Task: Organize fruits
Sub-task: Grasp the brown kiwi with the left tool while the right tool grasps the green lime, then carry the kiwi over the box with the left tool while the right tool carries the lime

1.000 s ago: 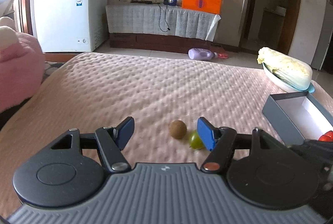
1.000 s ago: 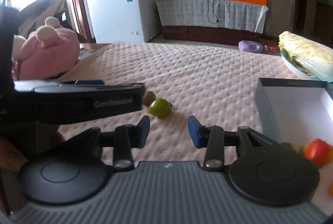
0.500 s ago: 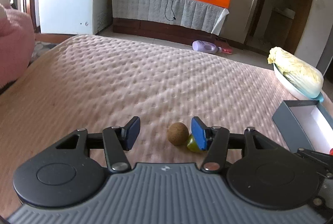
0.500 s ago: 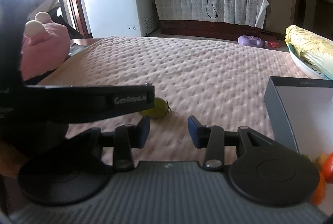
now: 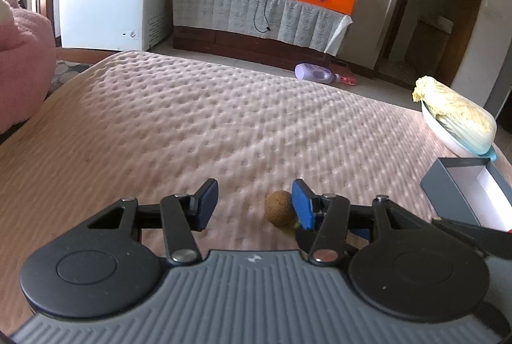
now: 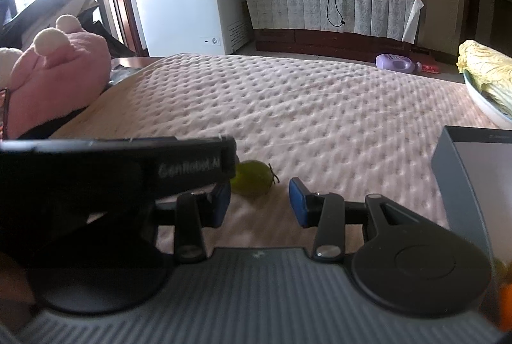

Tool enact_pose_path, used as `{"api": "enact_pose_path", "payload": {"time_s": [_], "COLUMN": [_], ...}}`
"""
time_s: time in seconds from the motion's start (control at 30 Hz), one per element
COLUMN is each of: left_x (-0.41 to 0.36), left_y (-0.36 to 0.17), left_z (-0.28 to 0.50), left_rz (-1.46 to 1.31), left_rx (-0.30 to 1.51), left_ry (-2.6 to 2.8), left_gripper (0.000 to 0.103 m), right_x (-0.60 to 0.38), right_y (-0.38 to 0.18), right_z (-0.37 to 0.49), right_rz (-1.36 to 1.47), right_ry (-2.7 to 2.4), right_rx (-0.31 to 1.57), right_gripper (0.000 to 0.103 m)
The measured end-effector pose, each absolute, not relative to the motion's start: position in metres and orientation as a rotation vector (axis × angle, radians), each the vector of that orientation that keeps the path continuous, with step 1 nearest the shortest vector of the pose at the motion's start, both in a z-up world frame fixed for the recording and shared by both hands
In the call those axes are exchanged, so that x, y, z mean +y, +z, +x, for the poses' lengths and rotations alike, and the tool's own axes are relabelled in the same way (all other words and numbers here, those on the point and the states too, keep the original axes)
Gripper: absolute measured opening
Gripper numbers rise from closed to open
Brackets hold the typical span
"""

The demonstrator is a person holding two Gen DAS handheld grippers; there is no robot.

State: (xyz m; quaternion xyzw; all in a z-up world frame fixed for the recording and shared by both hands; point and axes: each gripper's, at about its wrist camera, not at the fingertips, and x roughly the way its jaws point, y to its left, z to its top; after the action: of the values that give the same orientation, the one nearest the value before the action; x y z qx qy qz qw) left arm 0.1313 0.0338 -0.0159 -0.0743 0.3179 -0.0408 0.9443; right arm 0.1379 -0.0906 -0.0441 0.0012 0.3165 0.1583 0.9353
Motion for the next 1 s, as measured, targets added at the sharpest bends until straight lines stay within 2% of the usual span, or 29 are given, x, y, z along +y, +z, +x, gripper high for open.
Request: {"api": "enact_pose_path", "payload": {"time_s": [0.1,0.2,0.6,0.8,0.93,1.0], "left_x": [0.034,0.035,0.023,0.013,0.008,0.007], "left_y": [-0.017,-0.017,-0.020,-0.026,-0.026,-0.026], "left_z": [0.132,0.132,0.135,0.138,0.140,0.140], "left_rz": [-0.156,-0.152,-0.140,-0.117,-0.098,-0.103], "left_rx": [0.663,0.663,0.669,0.677,0.677,0.679], "left_ry": [-0.105,-0.114,-0.128,-0.104,-0.084,-0.086], "left_gripper": [0.058,0.058,0.057,0.045,0.028,0.027], "right_x": [-0.087,-0.086,-0.109,-0.118,-0.119,-0.121], "right_y": [-0.047,-0.048,-0.042,-0.038,-0.034,-0.032], "right_z": [0.140,0.141,0.127,0.121,0.114,0.110], "right_rz": [-0.011,-0.038,-0.067,-0.075,-0.084,-0.089], "right_ry": [0.325,0.315,0.287,0.282,0.283,0.283], "right_rx": [0.649,0.646,0.670,0.669,0.665,0.665], "right_gripper": [0.043,0.032,0.030,0.030,0.030,0.030]}}
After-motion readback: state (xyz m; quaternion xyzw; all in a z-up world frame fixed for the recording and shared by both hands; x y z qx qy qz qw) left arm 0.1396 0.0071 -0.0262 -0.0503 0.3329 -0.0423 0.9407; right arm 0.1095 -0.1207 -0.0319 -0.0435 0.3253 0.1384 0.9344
